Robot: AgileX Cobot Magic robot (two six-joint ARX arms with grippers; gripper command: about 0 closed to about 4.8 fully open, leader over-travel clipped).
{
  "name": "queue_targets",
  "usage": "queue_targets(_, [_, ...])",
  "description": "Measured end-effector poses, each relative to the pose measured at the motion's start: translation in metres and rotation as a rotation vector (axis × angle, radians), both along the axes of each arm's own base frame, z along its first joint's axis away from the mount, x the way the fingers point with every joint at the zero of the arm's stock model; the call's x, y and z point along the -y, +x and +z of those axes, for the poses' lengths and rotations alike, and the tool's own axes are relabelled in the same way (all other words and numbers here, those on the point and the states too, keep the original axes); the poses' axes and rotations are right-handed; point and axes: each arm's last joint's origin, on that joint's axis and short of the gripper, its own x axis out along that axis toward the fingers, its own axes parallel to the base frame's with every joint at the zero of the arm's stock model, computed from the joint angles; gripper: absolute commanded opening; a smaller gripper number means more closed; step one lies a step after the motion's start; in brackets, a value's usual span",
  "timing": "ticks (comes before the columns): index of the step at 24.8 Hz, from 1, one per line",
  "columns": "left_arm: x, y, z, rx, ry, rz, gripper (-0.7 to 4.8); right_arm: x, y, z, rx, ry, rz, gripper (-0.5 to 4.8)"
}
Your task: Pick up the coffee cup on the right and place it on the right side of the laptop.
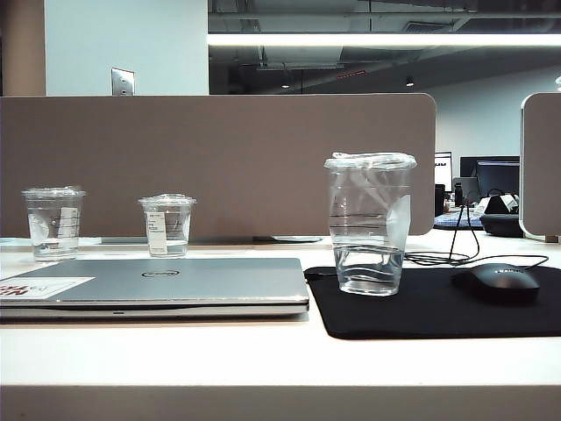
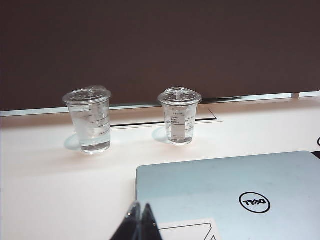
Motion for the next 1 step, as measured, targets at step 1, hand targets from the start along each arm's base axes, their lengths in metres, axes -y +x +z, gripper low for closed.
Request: queue_targets(1, [0.0000,0.0000,0.0000,0.000,0.000,0.000,-0.05,0.0000,0.0000,0.0000,0.000,0.000,0.000,-0.05])
